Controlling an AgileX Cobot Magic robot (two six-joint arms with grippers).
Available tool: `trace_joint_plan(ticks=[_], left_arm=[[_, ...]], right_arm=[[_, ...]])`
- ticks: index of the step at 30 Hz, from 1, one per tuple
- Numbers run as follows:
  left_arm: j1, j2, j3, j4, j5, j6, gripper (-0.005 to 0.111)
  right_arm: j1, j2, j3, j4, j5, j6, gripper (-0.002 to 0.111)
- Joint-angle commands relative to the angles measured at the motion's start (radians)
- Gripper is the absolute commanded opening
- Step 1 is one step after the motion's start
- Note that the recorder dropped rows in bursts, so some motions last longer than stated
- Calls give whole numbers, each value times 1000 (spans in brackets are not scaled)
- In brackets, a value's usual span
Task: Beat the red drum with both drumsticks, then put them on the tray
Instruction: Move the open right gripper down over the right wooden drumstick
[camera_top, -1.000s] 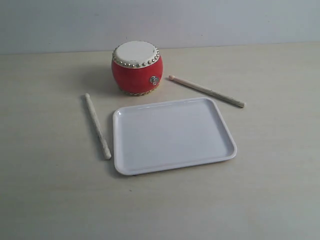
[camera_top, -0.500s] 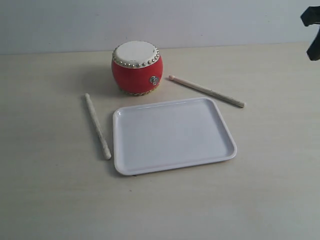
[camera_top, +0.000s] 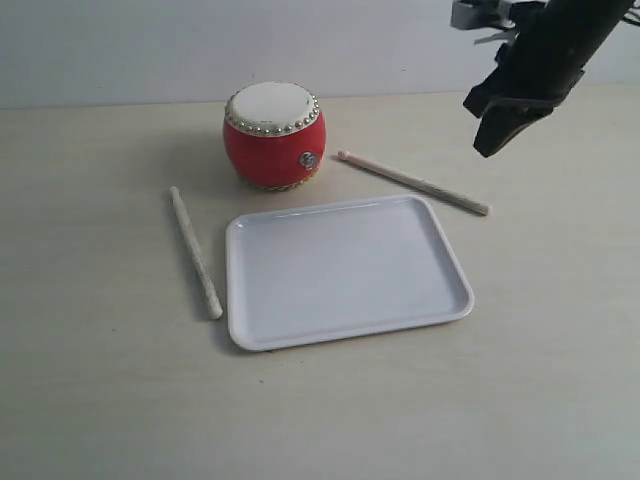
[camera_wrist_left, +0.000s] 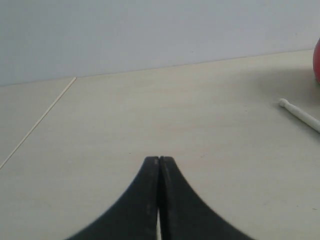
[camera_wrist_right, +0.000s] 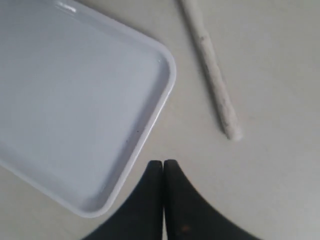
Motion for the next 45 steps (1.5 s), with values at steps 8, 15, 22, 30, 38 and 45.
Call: trace_joint_plan(ticks=[8, 15, 22, 30, 38, 45], left_arm=[[-1, -7, 3, -8, -11, -2, 0], [-1, -7, 3, -8, -11, -4, 0], [-1, -7, 3, -8, -11, -4, 0], [-1, -7, 3, -8, -11, -2, 0], [-1, -7, 3, -8, -11, -2, 0], [-1, -7, 3, -8, -11, -2, 0]], right_arm=[[5, 154, -92, 13, -62, -300, 27], [5, 242, -145, 1, -124, -370, 39], [5, 315, -211, -57, -120, -406, 39], [5, 315, -211, -38, -85, -437, 39], [5, 315, -211, -38, -89, -435, 39], [5, 315, -211, -38, -87, -431, 39]])
